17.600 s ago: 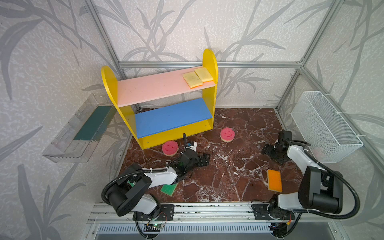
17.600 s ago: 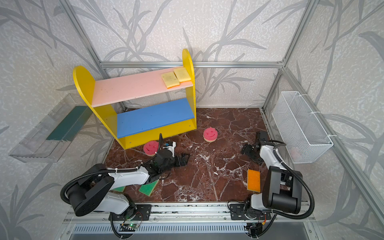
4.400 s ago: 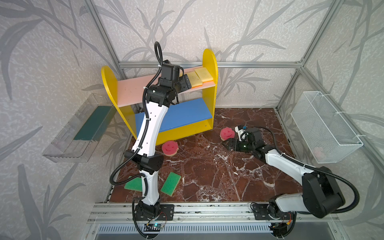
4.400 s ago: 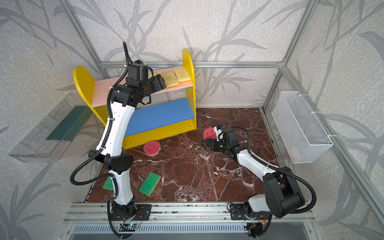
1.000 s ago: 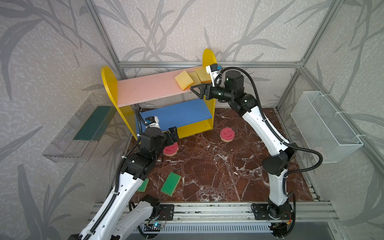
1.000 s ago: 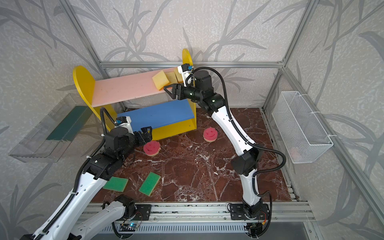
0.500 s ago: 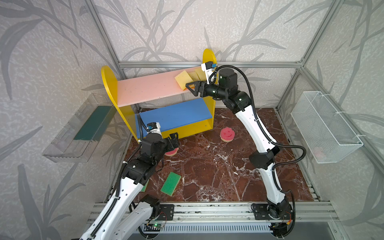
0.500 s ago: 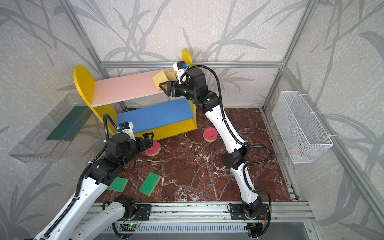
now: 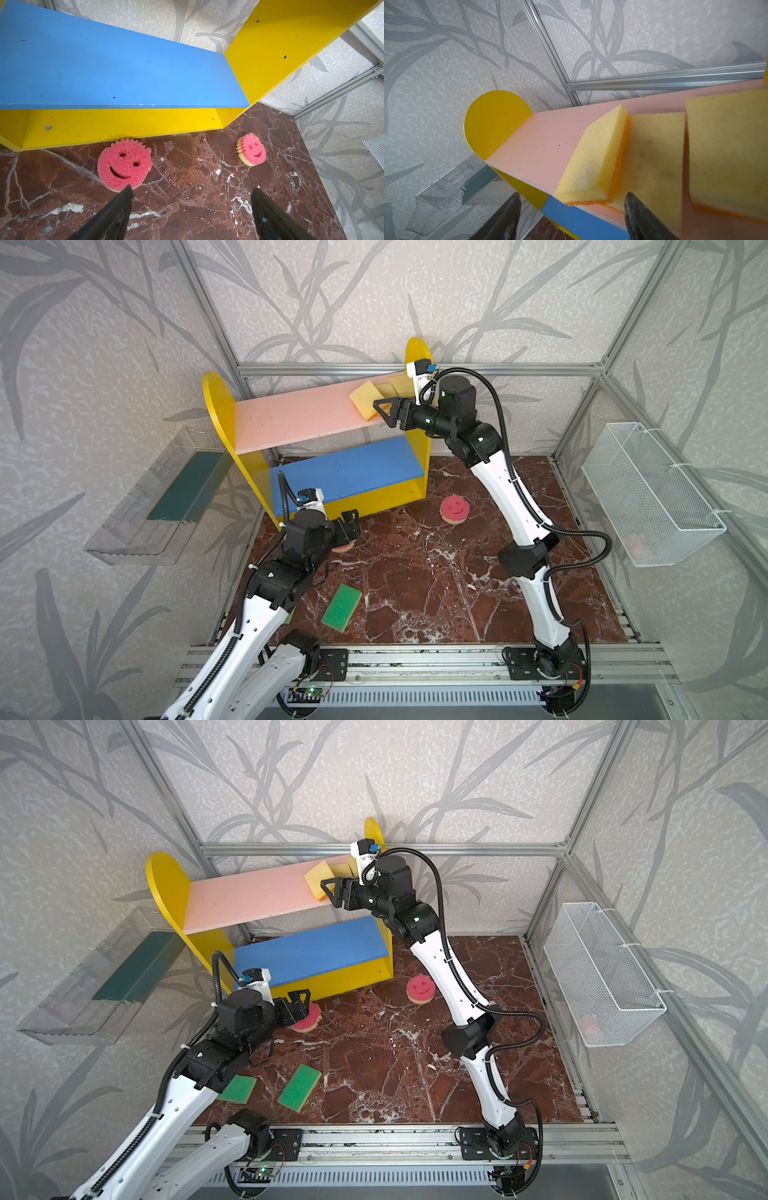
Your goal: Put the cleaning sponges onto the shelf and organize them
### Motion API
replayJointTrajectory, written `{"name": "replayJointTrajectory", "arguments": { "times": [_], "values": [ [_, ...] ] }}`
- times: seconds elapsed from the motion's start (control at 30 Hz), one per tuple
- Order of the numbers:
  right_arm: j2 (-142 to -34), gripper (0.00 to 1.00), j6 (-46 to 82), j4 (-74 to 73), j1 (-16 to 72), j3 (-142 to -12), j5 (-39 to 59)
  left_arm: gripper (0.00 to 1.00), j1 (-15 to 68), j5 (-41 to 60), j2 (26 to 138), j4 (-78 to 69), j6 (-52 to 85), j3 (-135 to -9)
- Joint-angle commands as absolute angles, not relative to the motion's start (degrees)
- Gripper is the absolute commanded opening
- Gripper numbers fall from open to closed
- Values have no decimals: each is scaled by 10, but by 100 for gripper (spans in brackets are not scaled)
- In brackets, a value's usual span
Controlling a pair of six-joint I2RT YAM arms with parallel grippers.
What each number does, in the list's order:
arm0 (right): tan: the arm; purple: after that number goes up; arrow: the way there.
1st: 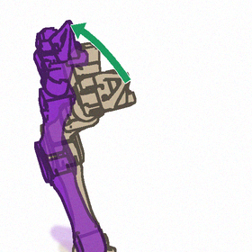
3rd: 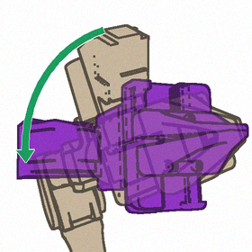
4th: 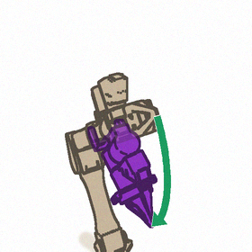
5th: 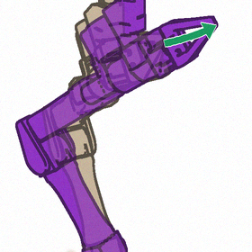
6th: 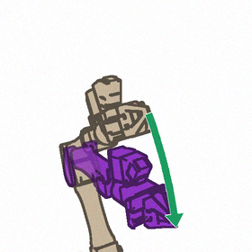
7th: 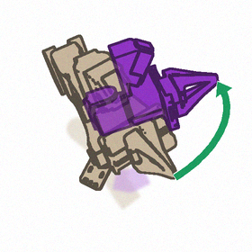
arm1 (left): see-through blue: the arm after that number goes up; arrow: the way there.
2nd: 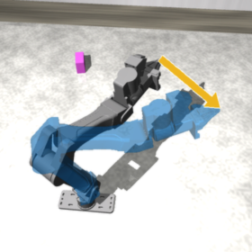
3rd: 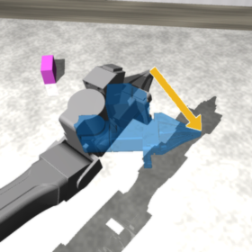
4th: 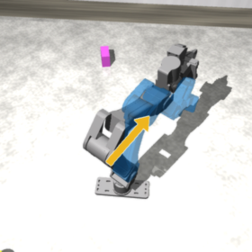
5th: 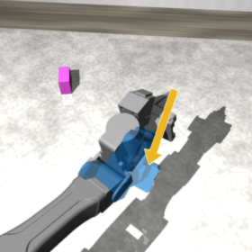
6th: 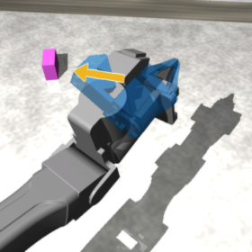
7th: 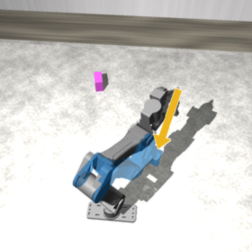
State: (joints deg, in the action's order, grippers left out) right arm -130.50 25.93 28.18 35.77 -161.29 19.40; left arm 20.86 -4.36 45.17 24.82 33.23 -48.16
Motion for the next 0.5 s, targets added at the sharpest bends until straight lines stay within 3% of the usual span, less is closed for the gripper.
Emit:
{"name": "replayJointTrajectory", "arguments": {
  "times": [0.0, 0.47],
  "values": [
    [-1316, 76, 264, 251, 354, -1628, 185, 90, 206, -40, 444, 242, 334, -478],
    [-1349, 74, 287, 227, 352, -1641, 189, 90, 206, -36, 439, 246, 334, -470]
  ]
}}
